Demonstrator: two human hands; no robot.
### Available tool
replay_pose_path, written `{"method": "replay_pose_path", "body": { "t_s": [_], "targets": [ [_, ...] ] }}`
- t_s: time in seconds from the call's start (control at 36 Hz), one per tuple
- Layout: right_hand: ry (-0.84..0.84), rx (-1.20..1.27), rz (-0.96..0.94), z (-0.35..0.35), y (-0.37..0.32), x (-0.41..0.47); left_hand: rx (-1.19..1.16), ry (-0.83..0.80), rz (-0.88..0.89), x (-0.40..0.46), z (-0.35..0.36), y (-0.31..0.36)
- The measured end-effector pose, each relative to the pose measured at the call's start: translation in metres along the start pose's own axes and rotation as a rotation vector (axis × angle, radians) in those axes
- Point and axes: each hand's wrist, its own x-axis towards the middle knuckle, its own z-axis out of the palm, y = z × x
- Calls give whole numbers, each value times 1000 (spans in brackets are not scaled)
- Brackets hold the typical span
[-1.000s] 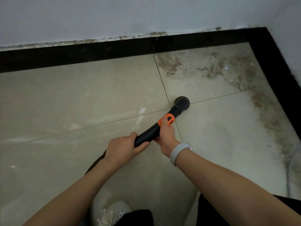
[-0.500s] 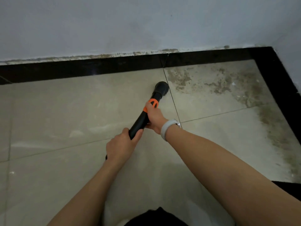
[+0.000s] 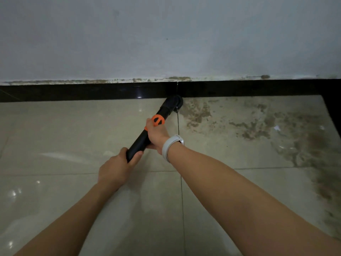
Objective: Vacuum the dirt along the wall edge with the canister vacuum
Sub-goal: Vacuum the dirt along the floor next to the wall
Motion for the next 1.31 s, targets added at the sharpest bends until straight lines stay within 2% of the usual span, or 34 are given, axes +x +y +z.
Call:
{"method": "replay_pose_path", "body": {
  "t_s": [0.25,0.47,0.61,1.03,1.17,1.31],
  "targets": [
    [-161,44,103,-43,1,-4,162,-64,-88,-21,1,44],
    [-143,73,110,-77,-10,-16,257,-256,-36,-15,-9,82],
    [-92,54,80,-91,-6,-14,202,-275,21,-17,2,95],
    [95,123,7,-141,-8,-12,139,-247,249,8,31,128],
    [71,218,-24,-153,-9,-15,126,-152,301,7,30,135],
    [62,281,-44,-136,-11,-16,126,-42,279,3,22,122]
  ]
}}
